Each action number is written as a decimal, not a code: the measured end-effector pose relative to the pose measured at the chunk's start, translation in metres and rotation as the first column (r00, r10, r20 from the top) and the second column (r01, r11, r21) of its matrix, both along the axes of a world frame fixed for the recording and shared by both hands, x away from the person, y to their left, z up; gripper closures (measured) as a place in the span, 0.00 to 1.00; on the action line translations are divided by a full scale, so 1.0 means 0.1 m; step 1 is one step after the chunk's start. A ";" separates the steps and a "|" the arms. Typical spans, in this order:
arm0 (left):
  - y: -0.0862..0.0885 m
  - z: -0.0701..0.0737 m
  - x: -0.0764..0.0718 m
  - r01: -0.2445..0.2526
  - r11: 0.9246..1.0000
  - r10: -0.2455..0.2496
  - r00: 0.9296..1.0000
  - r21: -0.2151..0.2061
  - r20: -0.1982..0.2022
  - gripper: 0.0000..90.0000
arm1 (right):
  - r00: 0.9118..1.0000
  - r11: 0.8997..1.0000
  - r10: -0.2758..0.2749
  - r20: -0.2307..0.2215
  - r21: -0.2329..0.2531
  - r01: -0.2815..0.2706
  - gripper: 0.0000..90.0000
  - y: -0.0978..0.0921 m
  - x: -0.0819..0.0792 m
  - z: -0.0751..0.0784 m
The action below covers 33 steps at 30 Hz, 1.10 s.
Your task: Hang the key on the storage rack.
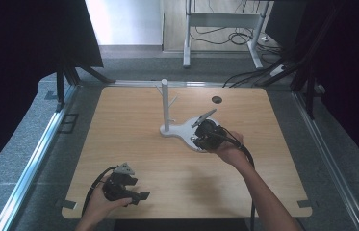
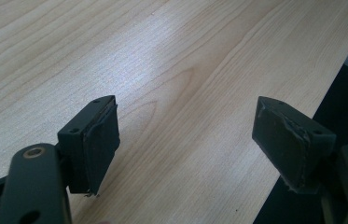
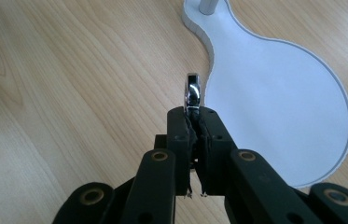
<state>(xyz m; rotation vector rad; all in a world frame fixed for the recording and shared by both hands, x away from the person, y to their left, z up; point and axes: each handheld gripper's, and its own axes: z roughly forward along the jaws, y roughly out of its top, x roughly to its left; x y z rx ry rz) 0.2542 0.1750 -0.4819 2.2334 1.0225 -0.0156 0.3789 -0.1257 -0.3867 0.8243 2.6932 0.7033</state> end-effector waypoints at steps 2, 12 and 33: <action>0.00 0.00 0.00 0.001 1.000 -0.001 1.000 0.000 0.000 0.26 | 1.000 1.000 -0.004 0.000 0.002 0.004 0.94 0.01 0.00 0.00; 0.00 0.00 0.00 0.000 1.000 0.000 1.000 -0.001 -0.004 0.26 | 1.000 1.000 -0.010 0.004 0.007 0.010 0.94 0.05 0.08 0.06; 0.00 0.00 0.00 -0.001 1.000 0.001 1.000 0.003 -0.004 0.26 | 1.000 1.000 -0.024 0.004 0.013 0.024 0.94 0.12 0.23 0.10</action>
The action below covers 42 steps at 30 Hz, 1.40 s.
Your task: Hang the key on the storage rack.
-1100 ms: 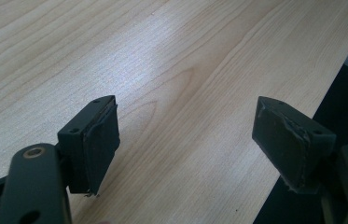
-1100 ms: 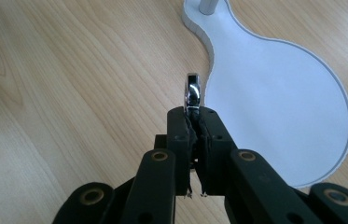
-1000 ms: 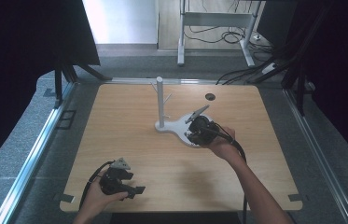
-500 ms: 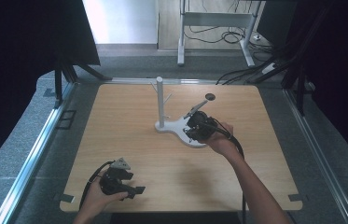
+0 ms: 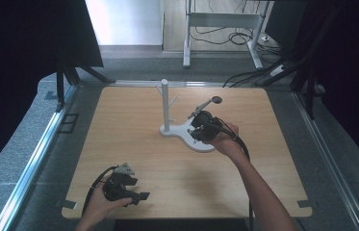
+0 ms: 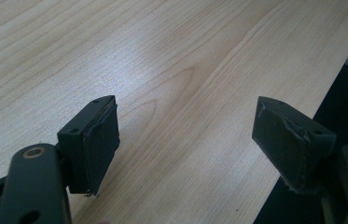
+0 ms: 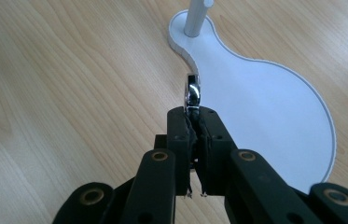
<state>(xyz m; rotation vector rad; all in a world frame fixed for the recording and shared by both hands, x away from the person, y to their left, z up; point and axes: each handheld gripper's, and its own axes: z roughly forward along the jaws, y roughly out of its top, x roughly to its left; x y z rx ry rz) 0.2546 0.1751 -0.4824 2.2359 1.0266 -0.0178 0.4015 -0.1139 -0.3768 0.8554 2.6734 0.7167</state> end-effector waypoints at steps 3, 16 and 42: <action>0.00 0.00 0.00 0.000 1.000 0.000 1.000 -0.001 0.001 0.26 | 1.000 1.000 -0.004 0.000 0.001 0.004 0.94 0.01 0.03 0.01; 0.02 0.02 0.00 -0.010 1.000 0.010 1.000 -0.008 0.011 0.26 | 1.000 1.000 -0.011 -0.006 -0.009 0.011 0.94 0.07 0.13 0.00; 0.06 0.04 0.00 -0.011 1.000 0.012 1.000 -0.016 0.015 0.27 | 0.998 0.998 -0.063 -0.014 0.005 0.063 0.94 0.11 0.41 0.03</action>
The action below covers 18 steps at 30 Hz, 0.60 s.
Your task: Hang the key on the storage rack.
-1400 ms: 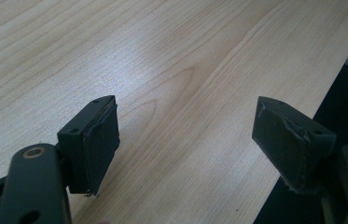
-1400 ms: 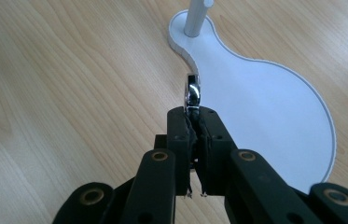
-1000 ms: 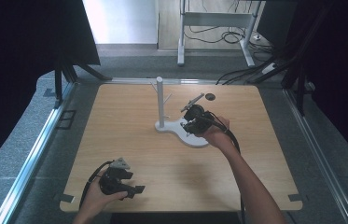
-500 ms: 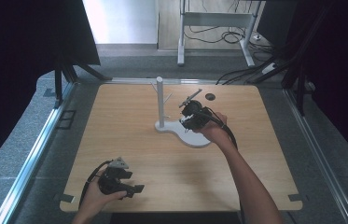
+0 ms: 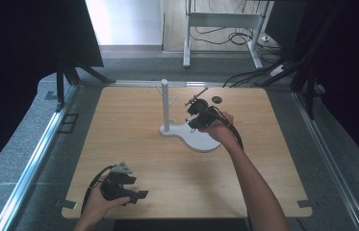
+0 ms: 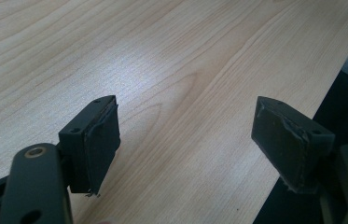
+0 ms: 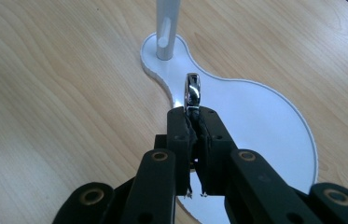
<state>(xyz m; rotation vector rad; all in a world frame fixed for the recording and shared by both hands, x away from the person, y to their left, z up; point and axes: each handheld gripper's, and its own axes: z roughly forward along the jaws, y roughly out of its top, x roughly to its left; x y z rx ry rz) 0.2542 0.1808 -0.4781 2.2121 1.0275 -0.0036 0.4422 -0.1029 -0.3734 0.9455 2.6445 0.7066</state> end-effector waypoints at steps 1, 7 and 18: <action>0.00 0.00 0.00 0.001 1.000 -0.001 1.000 -0.001 0.000 0.27 | 1.000 1.000 -0.003 -0.001 0.003 0.003 0.94 0.00 0.01 0.00; 0.00 0.00 0.00 -0.004 1.000 0.004 1.000 -0.008 -0.003 0.27 | 1.000 1.000 -0.020 -0.006 0.008 0.020 0.94 0.01 0.12 -0.01; 0.03 0.01 0.00 -0.007 1.000 0.007 1.000 -0.015 -0.002 0.27 | 1.000 1.000 -0.028 -0.007 0.003 0.028 0.94 0.08 0.27 -0.01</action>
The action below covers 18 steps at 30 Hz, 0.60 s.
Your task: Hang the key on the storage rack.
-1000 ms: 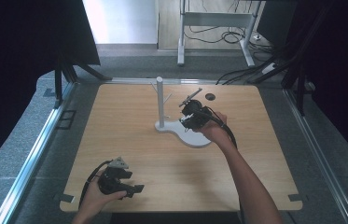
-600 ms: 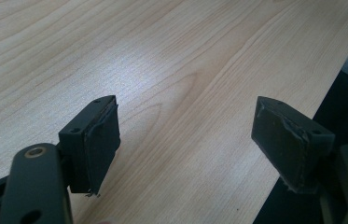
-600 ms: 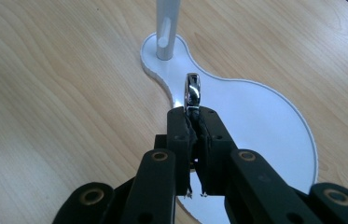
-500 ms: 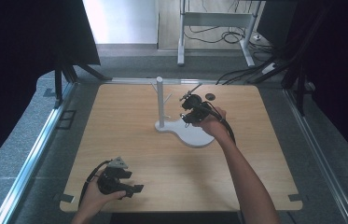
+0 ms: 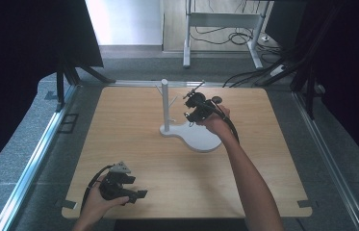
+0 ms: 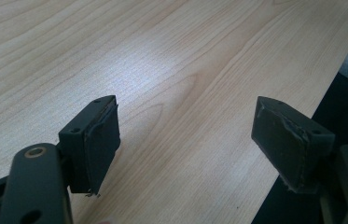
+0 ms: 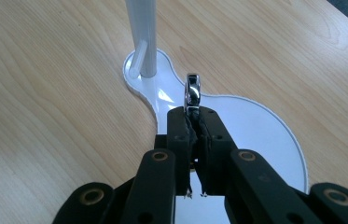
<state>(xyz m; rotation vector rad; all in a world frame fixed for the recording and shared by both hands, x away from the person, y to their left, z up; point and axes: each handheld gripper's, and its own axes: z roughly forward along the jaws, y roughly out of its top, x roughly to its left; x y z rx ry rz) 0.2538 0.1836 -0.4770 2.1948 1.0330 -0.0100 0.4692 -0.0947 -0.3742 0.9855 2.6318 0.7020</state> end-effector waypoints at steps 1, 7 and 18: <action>0.00 0.00 0.00 -0.001 1.000 0.001 1.000 -0.001 0.000 0.27 | 1.000 1.000 0.001 0.001 -0.003 -0.001 0.94 0.01 0.02 0.00; 0.02 0.00 0.00 -0.004 1.000 0.004 1.000 -0.004 0.002 0.27 | 1.000 1.000 -0.011 -0.011 -0.012 0.011 0.94 0.08 0.14 0.04; 0.03 0.02 0.00 -0.002 1.000 0.002 1.000 -0.009 0.003 0.27 | 1.000 0.999 -0.023 -0.018 -0.025 0.023 0.94 0.16 0.28 0.03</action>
